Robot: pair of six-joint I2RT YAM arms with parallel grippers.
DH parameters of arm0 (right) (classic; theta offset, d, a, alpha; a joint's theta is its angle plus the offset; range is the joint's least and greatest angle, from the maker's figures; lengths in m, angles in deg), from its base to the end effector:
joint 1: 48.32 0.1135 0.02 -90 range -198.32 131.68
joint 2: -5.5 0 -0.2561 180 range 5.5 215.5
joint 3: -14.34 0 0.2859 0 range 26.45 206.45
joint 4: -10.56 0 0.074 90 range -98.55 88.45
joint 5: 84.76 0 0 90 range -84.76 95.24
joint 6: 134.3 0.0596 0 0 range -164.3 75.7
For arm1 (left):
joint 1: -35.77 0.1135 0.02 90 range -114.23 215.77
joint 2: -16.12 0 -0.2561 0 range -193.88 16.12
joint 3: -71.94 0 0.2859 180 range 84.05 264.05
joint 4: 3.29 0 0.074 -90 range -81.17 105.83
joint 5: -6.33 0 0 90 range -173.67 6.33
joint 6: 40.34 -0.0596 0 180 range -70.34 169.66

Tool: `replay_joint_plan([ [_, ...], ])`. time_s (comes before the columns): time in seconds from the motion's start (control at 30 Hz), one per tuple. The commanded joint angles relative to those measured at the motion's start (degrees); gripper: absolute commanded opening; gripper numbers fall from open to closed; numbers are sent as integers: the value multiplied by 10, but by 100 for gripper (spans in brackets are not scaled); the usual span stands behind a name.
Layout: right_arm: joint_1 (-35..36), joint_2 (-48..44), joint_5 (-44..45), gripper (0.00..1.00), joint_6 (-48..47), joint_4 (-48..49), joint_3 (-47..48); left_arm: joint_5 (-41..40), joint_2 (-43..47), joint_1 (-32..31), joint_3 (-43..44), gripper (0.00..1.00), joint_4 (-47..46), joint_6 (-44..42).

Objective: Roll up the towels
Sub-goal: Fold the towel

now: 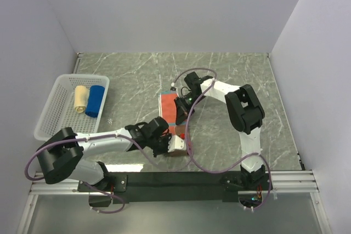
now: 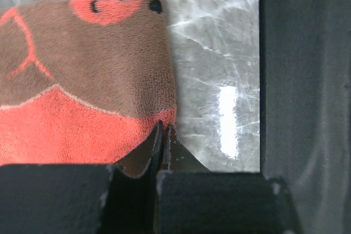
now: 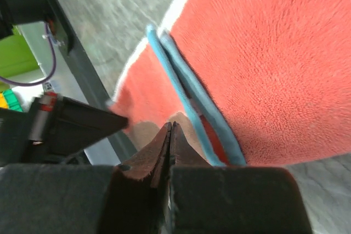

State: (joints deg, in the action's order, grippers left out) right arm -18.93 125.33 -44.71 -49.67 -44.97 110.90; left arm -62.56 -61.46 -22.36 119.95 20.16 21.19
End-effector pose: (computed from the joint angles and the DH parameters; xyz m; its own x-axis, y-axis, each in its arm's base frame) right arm 0.3539 0.2517 0.1125 -0.8093 -0.5249 -0.2637 -0.5234 0.4405 0.7294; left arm 0.1357 -0.2589 0.1190 0.0614 0.7435 -0.6659 0.9981 -0.0521 0.0338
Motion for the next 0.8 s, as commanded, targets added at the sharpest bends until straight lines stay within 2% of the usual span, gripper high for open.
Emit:
replay_joint_plan([
  [0.0,12,28,6,0,-21,-9,-19,83,-13,37,56,1,42,31],
  [0.27,34,59,4,0,-19,-3,-14,186,-37,125,136,1,110,55],
  [0.6,34,35,18,0,-39,-33,3,192,-79,204,181,0,119,51],
  [0.77,37,28,17,0,-53,-55,9,190,-90,229,187,1,85,75],
])
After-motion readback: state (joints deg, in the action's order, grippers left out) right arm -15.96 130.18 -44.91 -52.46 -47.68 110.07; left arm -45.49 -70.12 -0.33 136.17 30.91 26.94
